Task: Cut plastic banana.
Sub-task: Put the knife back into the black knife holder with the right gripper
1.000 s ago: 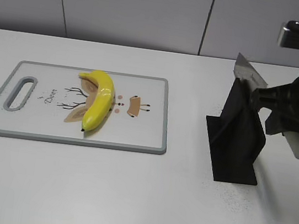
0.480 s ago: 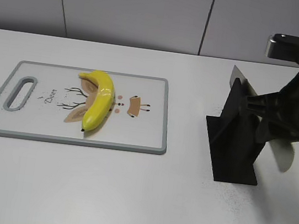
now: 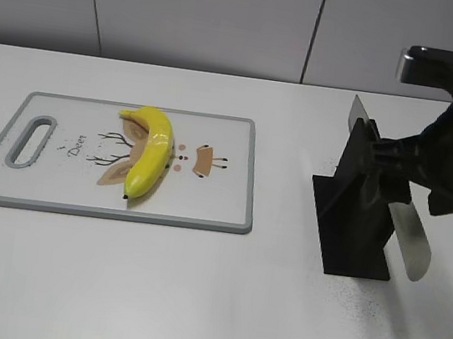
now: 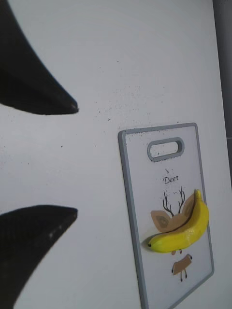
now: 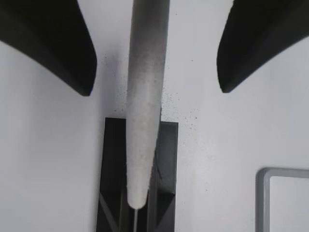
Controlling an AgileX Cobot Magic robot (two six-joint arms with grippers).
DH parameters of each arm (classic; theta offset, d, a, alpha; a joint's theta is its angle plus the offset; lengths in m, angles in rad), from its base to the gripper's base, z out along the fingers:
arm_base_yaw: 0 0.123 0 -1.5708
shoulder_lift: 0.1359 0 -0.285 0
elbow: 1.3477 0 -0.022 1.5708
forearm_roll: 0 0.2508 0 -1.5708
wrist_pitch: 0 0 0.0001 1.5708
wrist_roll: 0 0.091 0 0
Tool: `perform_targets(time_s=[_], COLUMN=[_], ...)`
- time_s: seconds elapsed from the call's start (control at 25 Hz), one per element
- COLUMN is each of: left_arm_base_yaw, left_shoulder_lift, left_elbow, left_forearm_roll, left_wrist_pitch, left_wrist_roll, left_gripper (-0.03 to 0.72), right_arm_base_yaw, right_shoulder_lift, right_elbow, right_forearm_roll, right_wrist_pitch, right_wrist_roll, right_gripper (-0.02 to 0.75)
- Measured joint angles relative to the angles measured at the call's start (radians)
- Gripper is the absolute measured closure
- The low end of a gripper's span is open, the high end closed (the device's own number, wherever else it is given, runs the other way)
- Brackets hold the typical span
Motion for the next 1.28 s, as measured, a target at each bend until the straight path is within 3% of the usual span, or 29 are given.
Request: perform_targets(time_s=[0.44, 0.92, 1.28], left_arm_base_yaw=[0.000, 0.000, 0.000], left_shoulder_lift=[0.000, 0.000, 0.000], left_elbow=[0.000, 0.000, 0.000], left_forearm_roll=[0.000, 0.000, 0.000], left_wrist_pitch=[0.000, 0.000, 0.000], left_wrist_roll=[0.000, 0.000, 0.000], left_gripper=[0.107, 0.103, 0.103], right_arm_base_yaw=[0.000, 0.000, 0.000], right_shoulder_lift=[-0.265, -0.881, -1.234], right_elbow=[-0.036, 0.382, 0.445], right_forearm_roll=[0.108, 0.112, 0.080], right_wrist_pitch=[0.151, 0.147, 0.213], right_wrist_roll=[-0.336, -0.464, -0.469], right_gripper=[0.145, 0.146, 0.146])
